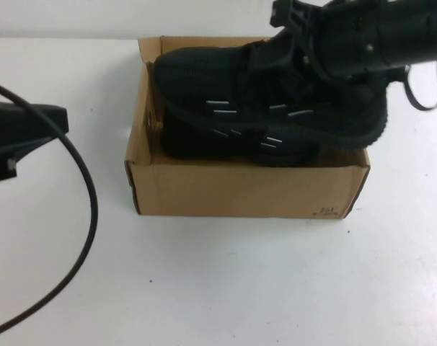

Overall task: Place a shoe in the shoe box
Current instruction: Place the shoe in the shoe box

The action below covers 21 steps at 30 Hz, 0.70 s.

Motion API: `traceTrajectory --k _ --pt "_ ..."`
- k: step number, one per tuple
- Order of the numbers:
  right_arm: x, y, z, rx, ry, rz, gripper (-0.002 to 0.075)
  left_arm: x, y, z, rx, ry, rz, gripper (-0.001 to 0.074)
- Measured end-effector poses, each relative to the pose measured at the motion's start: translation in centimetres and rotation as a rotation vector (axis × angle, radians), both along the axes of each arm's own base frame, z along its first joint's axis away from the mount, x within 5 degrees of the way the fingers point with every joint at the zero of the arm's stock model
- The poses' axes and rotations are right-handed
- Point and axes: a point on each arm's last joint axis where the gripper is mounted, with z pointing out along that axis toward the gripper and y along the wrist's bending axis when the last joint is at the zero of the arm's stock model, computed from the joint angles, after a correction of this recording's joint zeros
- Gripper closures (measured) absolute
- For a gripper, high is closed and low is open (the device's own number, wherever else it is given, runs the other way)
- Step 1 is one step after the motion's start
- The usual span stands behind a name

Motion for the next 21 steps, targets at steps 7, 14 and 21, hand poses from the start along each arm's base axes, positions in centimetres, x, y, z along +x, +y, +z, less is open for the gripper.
traceTrajectory --k 7,14,21 --pt "4.1 1.9 -2.7 -0.026 0.053 0.057 0.0727 -0.4 0.0 -0.2 0.026 0.029 -0.009 0.0736" --pt "6.7 3.1 -7.3 -0.020 0.153 0.064 0.0727 -0.4 0.0 -0.2 0.028 0.031 -0.004 0.0736" --pt "7.9 3.6 -10.4 -0.025 0.226 0.060 0.0727 -0.3 0.2 -0.2 0.033 0.026 0.015 0.0736"
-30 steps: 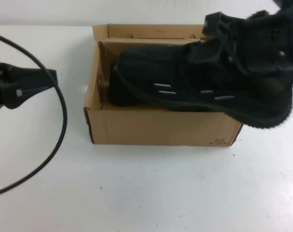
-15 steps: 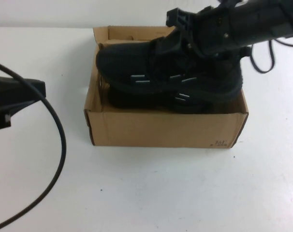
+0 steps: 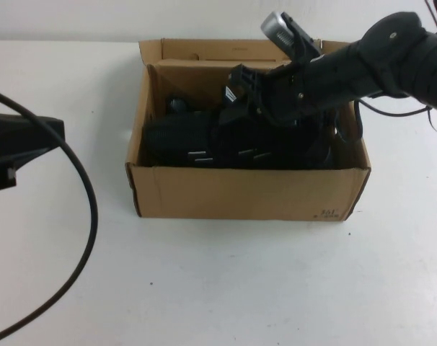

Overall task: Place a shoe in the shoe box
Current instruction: Place the shoe in the shoe box

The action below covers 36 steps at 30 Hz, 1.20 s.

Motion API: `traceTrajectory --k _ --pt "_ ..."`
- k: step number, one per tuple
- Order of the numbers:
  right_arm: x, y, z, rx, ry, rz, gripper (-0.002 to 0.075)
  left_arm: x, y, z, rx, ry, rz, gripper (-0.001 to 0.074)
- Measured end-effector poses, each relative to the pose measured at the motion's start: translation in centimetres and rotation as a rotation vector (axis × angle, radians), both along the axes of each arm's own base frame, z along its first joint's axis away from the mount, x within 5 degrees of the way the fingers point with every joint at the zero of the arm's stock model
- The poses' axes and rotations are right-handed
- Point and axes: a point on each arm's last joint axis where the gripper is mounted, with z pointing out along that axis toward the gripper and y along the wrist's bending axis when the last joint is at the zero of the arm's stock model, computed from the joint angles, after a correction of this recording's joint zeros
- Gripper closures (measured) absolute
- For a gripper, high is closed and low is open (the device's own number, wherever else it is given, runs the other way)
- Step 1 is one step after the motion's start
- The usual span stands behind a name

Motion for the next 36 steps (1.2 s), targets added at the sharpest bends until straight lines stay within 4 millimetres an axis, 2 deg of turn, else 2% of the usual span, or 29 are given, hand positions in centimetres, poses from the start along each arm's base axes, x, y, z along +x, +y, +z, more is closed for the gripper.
traceTrajectory --k 11,18,21,24,26,29,32,36 --pt "1.1 0.4 -3.5 -0.007 0.088 0.002 0.0727 0.1 0.1 0.0 0.000 -0.007 0.018 0.0736" --pt "1.1 0.4 -4.2 -0.042 0.097 0.023 0.0722 0.2 0.1 0.0 -0.001 -0.007 0.023 0.0736" --pt "1.0 0.3 -4.3 -0.055 0.101 0.039 0.0666 0.2 0.1 0.0 -0.003 -0.005 0.023 0.0736" --pt "0.9 0.3 -4.3 -0.064 0.098 0.045 0.0538 0.2 0.1 0.0 -0.004 -0.004 0.024 0.0736" --pt "0.8 0.1 -4.0 -0.082 0.079 0.046 0.0426 0.2 0.1 0.0 -0.004 -0.004 0.024 0.0736" --pt "0.5 -0.4 -2.7 -0.130 0.019 0.056 0.0308 0.2 0.1 0.0 -0.004 -0.004 0.024 0.0736" --pt "0.1 -1.0 -1.4 -0.192 -0.048 0.068 0.0280 0.2 0.1 0.0 -0.004 -0.004 0.024 0.0736" --pt "-0.1 -1.4 -0.3 -0.232 -0.102 0.070 0.0279 0.2 0.1 0.0 -0.004 -0.004 0.024 0.0736"
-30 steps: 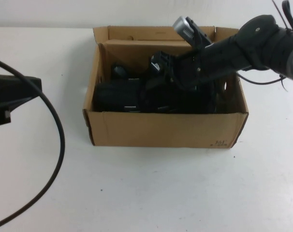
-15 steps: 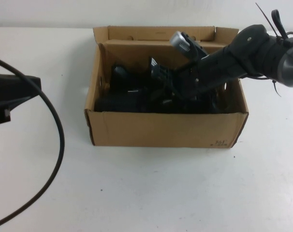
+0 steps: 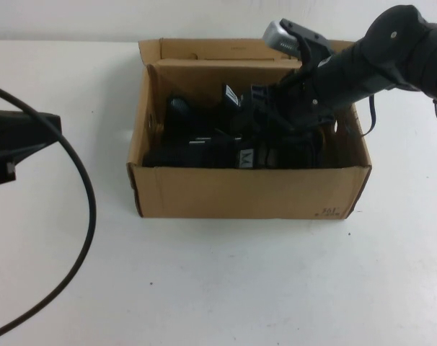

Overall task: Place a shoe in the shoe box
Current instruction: Place the shoe in the shoe box

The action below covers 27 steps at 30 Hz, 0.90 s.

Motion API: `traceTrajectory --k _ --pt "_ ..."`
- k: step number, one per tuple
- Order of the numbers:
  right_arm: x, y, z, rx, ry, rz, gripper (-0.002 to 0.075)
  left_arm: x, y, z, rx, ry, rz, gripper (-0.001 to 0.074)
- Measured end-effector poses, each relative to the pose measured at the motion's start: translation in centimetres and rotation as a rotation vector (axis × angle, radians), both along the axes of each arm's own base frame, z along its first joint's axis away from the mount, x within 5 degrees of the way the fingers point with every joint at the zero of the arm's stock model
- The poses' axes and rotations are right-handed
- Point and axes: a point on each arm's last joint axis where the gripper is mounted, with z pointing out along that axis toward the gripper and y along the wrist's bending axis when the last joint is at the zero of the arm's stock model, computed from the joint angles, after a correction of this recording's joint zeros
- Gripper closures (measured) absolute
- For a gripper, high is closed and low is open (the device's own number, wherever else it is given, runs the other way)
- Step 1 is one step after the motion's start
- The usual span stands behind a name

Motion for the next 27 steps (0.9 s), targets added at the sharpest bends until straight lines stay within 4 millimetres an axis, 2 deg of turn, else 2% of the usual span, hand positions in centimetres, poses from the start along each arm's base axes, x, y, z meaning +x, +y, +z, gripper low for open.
traceTrajectory --k 8,11,15,17,19,21,24,27 --pt "0.5 -0.2 0.3 -0.004 -0.054 -0.032 0.0283 0.0 0.0 0.0 0.000 -0.003 0.006 0.0736" --pt "0.6 -0.3 0.3 -0.021 -0.078 -0.039 0.0316 0.1 0.0 0.0 0.001 -0.003 0.007 0.0736" --pt "0.7 -0.6 0.5 -0.066 -0.113 -0.031 0.0466 0.1 0.0 0.0 0.005 -0.005 0.006 0.0736" --pt "0.5 -1.0 1.2 -0.100 -0.151 -0.022 0.0596 0.1 0.1 -0.1 0.030 -0.017 0.003 0.0736" --pt "0.1 -1.7 2.9 -0.136 -0.213 -0.017 0.0671 0.1 0.2 -0.2 0.062 -0.027 0.002 0.0736" --pt "-0.5 -2.6 5.4 -0.185 -0.306 -0.014 0.0711 0.1 0.4 -0.2 0.111 -0.040 -0.002 0.0736" --pt "-2.1 -4.0 9.7 -0.253 -0.459 -0.021 0.0732 0.3 0.8 0.7 0.192 -0.089 0.017 0.0736" --pt "-4.6 -5.5 14.0 -0.292 -0.595 -0.039 0.0739 0.6 1.4 2.7 0.270 -0.149 0.079 0.0736"
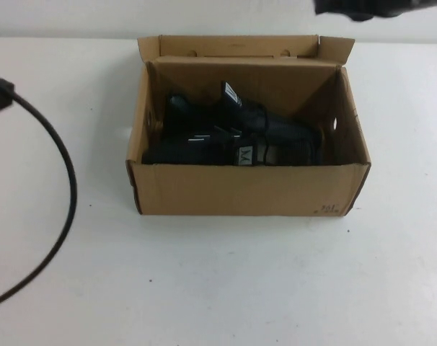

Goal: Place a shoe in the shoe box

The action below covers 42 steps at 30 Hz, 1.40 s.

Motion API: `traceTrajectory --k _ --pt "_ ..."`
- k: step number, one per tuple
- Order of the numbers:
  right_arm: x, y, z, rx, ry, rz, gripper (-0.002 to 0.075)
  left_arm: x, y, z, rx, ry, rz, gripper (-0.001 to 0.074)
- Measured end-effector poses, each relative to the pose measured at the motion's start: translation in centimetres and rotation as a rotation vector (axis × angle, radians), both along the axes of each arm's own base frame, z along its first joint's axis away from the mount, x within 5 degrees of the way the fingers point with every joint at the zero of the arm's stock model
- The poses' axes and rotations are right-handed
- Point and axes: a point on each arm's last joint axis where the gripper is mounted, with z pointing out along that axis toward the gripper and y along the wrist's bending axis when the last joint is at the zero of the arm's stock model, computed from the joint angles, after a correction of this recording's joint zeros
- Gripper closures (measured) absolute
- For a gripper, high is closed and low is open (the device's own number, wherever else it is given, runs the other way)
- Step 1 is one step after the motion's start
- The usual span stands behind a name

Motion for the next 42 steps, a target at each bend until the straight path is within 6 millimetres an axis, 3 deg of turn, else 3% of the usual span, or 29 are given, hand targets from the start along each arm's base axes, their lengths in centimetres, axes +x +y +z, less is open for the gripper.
traceTrajectory --k 4,8,11,14,20,27,32,36,42 --pt "-4.4 -1.8 5.2 0.027 -0.145 -0.009 0.0741 0.2 1.0 2.5 0.030 -0.056 0.136 0.0736" --pt "-8.7 -3.7 9.0 0.082 -0.241 -0.048 0.0741 0.4 1.7 4.4 -0.100 -0.083 0.277 0.0736" --pt "-11.9 -5.2 10.9 0.098 -0.327 -0.077 0.0741 0.1 1.6 5.0 -0.187 -0.108 0.301 0.0736" --pt "-15.2 -6.7 11.1 0.103 -0.403 -0.097 0.0741 -0.8 1.0 5.3 -0.267 -0.140 0.261 0.0736" --pt "-20.2 -8.8 7.1 0.165 -0.435 -0.144 0.0741 -3.4 -0.5 3.1 -0.337 -0.199 0.095 0.0736" --pt "-23.5 -10.1 -1.8 0.118 -0.331 -0.152 0.0741 -6.6 -1.5 -1.3 -0.337 -0.190 0.006 0.0736" --pt "-24.8 -10.9 -8.8 0.043 -0.312 -0.154 0.0741 -7.5 -1.7 -3.5 -0.346 -0.145 0.005 0.0736" --pt "-25.5 -11.2 -11.3 0.054 -0.373 -0.150 0.0741 -7.6 -1.8 -3.9 -0.353 -0.121 -0.014 0.0736" --pt "-25.7 -11.2 -11.8 0.072 -0.423 -0.148 0.0742 -7.7 -1.9 -3.9 -0.363 -0.108 -0.023 0.0736"
